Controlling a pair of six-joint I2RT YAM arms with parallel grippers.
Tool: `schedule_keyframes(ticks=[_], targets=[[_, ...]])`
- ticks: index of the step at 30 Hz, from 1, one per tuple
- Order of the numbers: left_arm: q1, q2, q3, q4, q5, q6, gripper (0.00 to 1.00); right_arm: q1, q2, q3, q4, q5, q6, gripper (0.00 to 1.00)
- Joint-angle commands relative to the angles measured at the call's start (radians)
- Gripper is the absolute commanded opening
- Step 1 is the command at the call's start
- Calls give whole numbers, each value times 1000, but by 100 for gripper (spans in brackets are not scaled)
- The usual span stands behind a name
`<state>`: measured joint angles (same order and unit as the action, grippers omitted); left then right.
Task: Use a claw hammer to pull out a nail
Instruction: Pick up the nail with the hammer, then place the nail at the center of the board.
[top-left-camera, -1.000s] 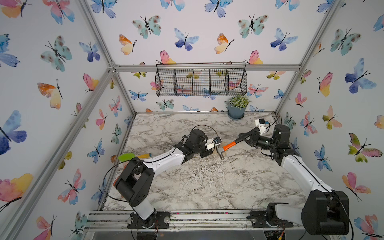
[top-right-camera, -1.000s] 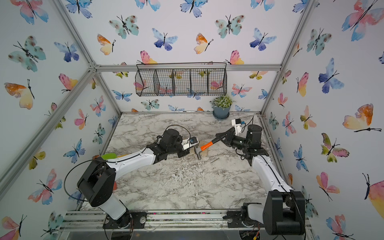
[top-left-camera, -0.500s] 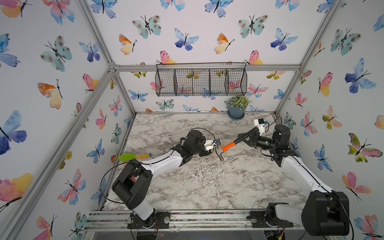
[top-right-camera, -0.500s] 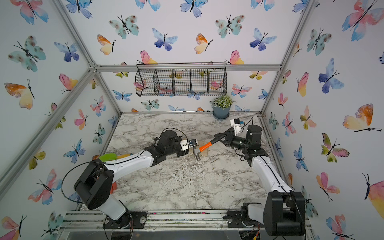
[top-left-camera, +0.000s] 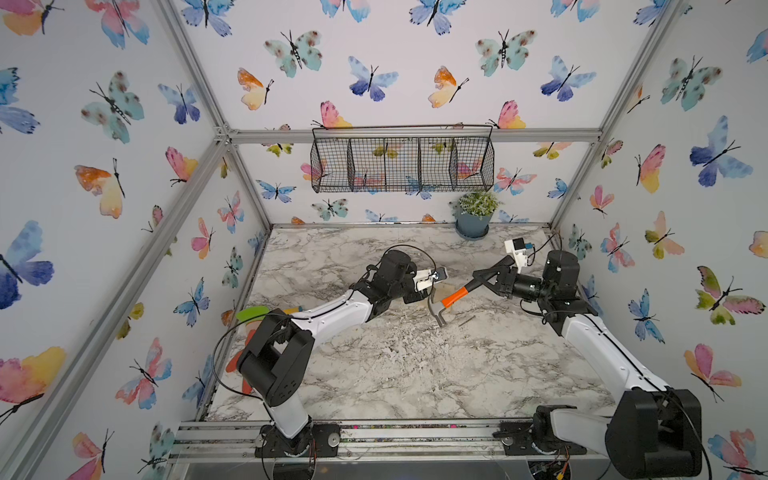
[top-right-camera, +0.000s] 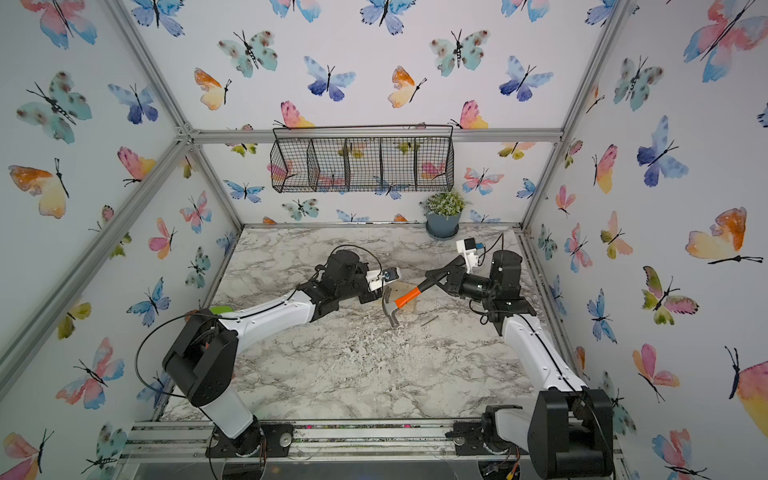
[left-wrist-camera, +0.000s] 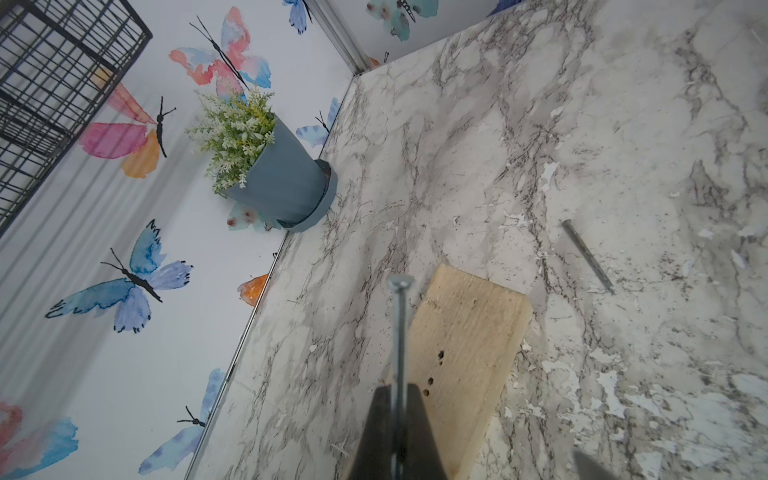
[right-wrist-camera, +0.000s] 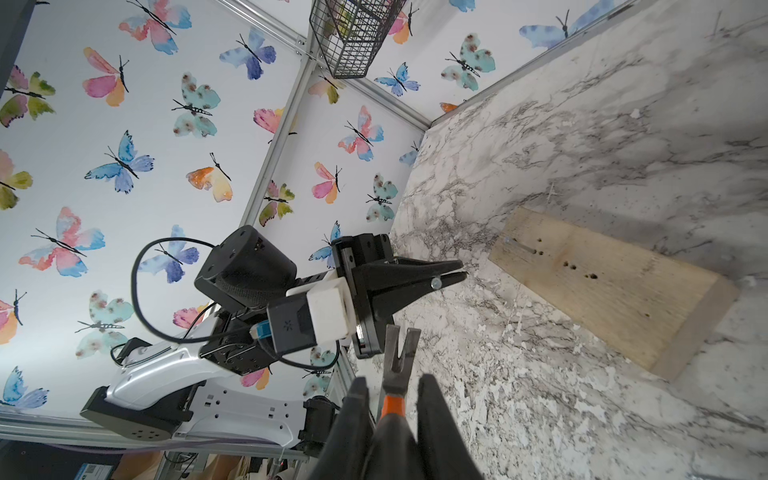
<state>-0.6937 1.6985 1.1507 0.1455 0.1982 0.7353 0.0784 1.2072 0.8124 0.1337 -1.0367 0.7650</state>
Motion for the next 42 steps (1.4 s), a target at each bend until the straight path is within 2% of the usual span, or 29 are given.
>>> schedule_keyframes(ticks=[1,8,13,17,20,29,32,35,42], targets=[[25,-27,-41,-30,-31,-86,0,0,-54,14,16,25,-1,3],[28,-117,-158,-82,-159,-288,0,-17,-46,43,66,71,35,3],[47,-147,-189,-192,-245,-540,0,-17,-20,71,47,107,18,3],[115,-80,-137,-363,-211,-762,1,-17,-5,57,83,107,44,3],[166,3,-96,-466,-167,-861,3,-17,3,63,88,98,50,3],[215,108,-102,-508,-75,-945,11,-16,2,59,58,113,31,3],[233,123,-110,-511,-52,-960,19,-17,5,54,64,113,34,3],[250,118,-124,-502,-20,-966,35,-17,10,54,68,109,36,3],[261,42,-136,-494,-16,-968,41,-17,15,51,65,111,30,3]])
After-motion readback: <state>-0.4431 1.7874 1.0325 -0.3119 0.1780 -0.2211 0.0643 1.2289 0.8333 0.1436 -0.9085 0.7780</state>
